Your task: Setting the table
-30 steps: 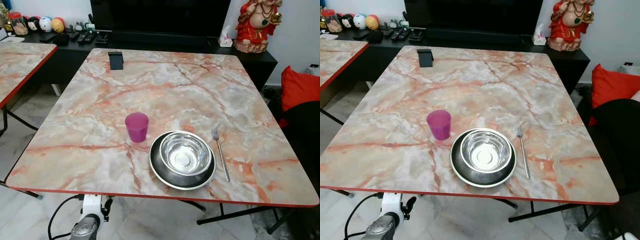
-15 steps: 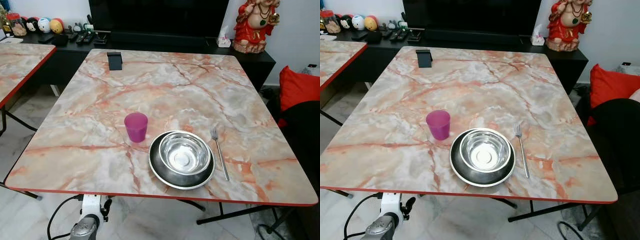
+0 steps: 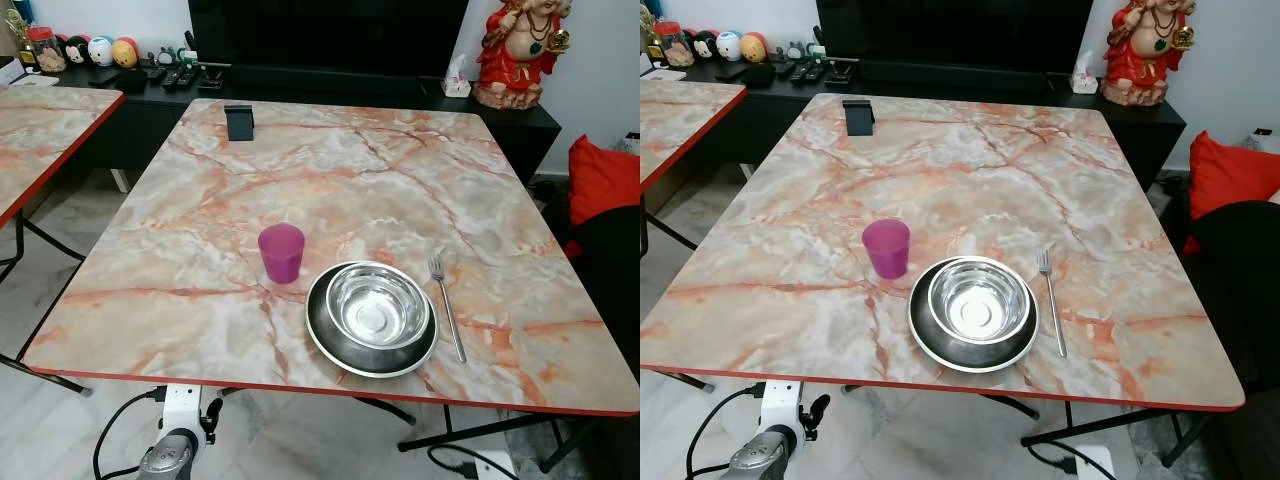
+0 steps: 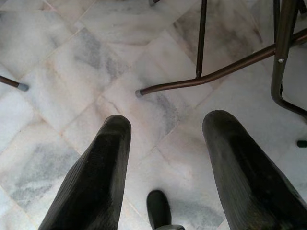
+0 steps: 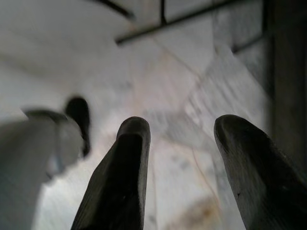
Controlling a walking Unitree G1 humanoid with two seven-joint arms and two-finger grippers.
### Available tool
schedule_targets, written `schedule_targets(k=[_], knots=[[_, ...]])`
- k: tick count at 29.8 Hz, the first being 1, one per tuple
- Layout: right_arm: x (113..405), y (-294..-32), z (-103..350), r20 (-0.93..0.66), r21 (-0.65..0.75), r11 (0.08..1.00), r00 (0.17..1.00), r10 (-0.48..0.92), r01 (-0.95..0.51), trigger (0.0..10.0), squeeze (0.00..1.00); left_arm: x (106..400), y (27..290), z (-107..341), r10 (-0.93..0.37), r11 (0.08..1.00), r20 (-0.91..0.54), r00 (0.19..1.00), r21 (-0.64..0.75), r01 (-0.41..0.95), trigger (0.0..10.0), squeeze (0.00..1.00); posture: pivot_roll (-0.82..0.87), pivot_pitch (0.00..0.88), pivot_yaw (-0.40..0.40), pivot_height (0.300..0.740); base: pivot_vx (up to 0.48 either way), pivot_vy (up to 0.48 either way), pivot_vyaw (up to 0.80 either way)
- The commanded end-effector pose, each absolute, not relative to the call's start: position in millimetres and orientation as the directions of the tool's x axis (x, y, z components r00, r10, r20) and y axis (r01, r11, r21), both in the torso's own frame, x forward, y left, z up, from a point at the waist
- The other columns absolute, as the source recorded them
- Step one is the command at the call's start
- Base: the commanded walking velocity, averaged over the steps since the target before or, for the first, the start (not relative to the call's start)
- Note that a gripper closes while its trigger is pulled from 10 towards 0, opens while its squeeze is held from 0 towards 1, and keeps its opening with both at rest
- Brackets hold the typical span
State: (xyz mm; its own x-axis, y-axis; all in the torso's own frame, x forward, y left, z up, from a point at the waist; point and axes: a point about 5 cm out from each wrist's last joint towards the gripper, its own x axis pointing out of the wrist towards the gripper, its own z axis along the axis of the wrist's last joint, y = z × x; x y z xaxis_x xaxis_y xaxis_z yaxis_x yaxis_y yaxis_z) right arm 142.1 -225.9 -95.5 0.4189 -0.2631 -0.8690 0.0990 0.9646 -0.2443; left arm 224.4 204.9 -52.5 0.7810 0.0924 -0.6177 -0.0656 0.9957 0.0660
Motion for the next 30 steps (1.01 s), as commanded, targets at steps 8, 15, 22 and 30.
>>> schedule_targets(k=[8, 15, 22, 30], knots=[[162, -219, -88, -0.829, -0.17, 0.977, 0.517, -0.214, 0.131, 10.0, 0.0, 209, 207, -63, 0.066, 0.998, -0.684, 0.726, 0.034, -0.058, 10.0, 0.0, -0.09, 0.0, -0.062, 0.74, 0.0, 0.0, 0.0], [163, -211, -89, -0.827, -0.106, 0.985, 0.537, -0.165, 0.14, 10.0, 0.0, 200, 208, -70, 0.071, 0.99, -0.725, 0.685, -0.032, -0.137, 10.0, 0.0, -0.09, 0.0, -0.06, 0.74, 0.0, 0.0, 0.0], [161, -206, -91, -0.828, -0.051, 0.98, 0.54, -0.149, 0.193, 10.0, 0.0, 192, 207, -75, 0.054, 0.991, -0.754, 0.655, -0.039, -0.126, 10.0, 0.0, -0.08, 0.0, -0.06, 0.74, 0.0, 0.0, 0.0], [161, -196, -92, -0.833, -0.006, 0.985, 0.545, -0.101, 0.174, 10.0, 0.0, 182, 206, -80, 0.036, 0.994, -0.781, 0.624, -0.034, -0.1, 10.0, 0.0, -0.08, 0.0, -0.062, 0.74, 0.0, 0.0, 0.0]])
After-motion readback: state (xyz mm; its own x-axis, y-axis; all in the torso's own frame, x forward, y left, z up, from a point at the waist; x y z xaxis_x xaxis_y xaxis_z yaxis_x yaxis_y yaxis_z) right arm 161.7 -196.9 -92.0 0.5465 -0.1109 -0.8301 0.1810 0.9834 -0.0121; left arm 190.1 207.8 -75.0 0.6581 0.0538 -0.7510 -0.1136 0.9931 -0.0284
